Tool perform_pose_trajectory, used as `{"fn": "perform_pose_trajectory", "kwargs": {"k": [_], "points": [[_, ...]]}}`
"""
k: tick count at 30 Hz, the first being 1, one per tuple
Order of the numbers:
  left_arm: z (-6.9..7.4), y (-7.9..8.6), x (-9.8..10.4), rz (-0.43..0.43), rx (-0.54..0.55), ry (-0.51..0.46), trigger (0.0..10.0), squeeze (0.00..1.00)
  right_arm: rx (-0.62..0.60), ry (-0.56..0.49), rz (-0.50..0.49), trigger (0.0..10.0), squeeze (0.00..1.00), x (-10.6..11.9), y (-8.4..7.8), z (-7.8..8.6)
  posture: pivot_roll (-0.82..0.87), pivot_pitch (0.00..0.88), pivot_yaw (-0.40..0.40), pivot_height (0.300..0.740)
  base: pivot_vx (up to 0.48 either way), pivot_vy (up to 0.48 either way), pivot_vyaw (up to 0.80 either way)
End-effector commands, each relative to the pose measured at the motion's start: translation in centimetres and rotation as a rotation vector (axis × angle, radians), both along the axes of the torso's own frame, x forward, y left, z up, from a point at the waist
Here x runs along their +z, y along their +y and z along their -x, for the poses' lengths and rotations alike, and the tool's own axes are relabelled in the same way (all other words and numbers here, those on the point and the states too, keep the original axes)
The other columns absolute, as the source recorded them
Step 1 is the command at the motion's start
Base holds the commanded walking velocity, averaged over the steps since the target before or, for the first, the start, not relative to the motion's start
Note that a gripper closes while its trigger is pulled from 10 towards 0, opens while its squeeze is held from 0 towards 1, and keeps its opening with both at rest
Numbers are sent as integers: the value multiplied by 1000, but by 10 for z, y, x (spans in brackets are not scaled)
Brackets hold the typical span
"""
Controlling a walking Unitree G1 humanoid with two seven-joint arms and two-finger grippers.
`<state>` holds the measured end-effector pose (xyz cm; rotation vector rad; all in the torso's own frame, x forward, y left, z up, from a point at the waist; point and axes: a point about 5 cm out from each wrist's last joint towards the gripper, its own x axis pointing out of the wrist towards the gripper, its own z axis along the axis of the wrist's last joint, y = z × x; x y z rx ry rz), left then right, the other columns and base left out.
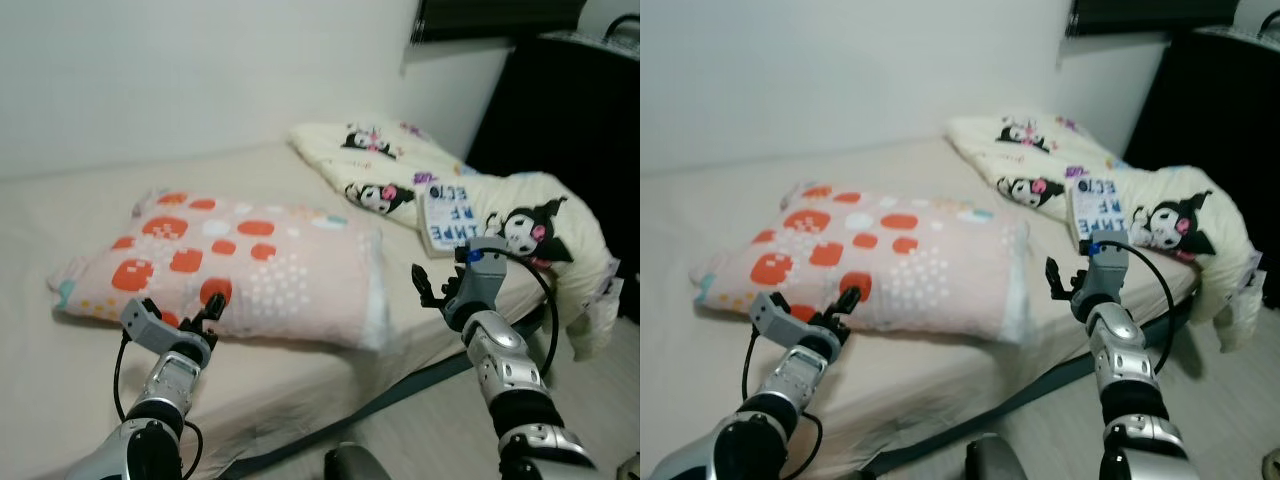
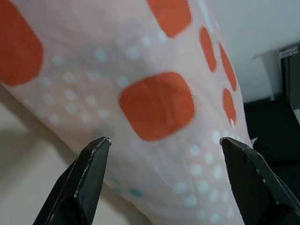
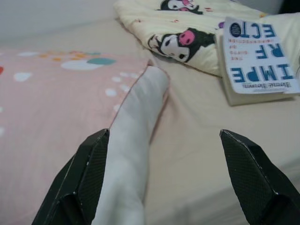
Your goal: Clean up the room
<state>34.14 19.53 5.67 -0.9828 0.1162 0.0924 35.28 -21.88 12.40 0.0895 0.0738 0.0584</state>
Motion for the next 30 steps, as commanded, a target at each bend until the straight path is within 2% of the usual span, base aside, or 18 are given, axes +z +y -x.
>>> {"fn": "perform_pose_trajectory", "kwargs": {"k": [1,2,5,8,9,15,16,17,19,20,22,25,26,27,28,30], "points": [[0,3,1,18,7,-6,10000,0,13,4,-18,10000,0,1,3,1,-128,178,-59,591,0,0,0],[-6,-4,7,27,-9,-24,10000,0,23,-28,-33,10000,0,12,6,-1,-125,198,-62,581,0,0,0],[-7,-8,8,32,-19,-24,10000,0,29,-44,-42,10000,0,18,8,0,-124,213,-65,576,0,0,0],[-6,-13,6,33,-32,-16,10000,0,40,-60,-50,10000,0,26,11,0,-128,232,-66,571,0,0,0],[-2,-16,-1,28,-42,7,10000,0,63,-89,-55,10000,0,38,18,2,-133,258,-71,561,0,0,0],[3,-12,-6,85,-15,6,10000,0,92,-112,-58,10000,0,54,23,7,-146,291,-79,541,0,0,0],[0,-13,-1,123,-18,-34,10000,0,98,-114,-58,10000,0,57,24,9,-150,302,-84,536,0,0,0],[0,-13,-1,123,-18,-34,10000,0,98,-114,-58,10000,0,57,24,9,-150,302,-84,536,0,0,0],[-8,-14,15,223,-14,-146,10000,0,105,-102,-56,10000,0,56,24,10,-157,307,-87,526,0,0,0],[-8,-14,15,223,-14,-146,10000,0,105,-102,-56,10000,0,56,24,10,-157,307,-87,526,0,0,0],[-15,-14,30,299,-21,-249,10000,0,108,-87,-52,10000,0,54,24,13,-158,316,-95,516,0,0,0],[-18,-16,38,337,-37,-304,10000,0,113,-80,-52,10000,0,54,25,14,-159,317,-96,511,0,0,0],[-21,-18,47,371,-59,-370,10000,0,120,-72,-52,10000,0,54,27,16,-167,324,-97,506,0,0,0],[-21,-18,47,371,-59,-370,10000,0,120,-72,-52,10000,0,54,27,16,-167,324,-97,506,0,0,0],[-23,-20,56,412,-90,-445,10000,0,127,-64,-46,10000,0,53,29,18,-163,327,-97,501,0,0,0],[-23,-20,56,412,-90,-445,10000,0,127,-64,-46,10000,0,53,29,18,-163,327,-97,501,0,0,0]]}}
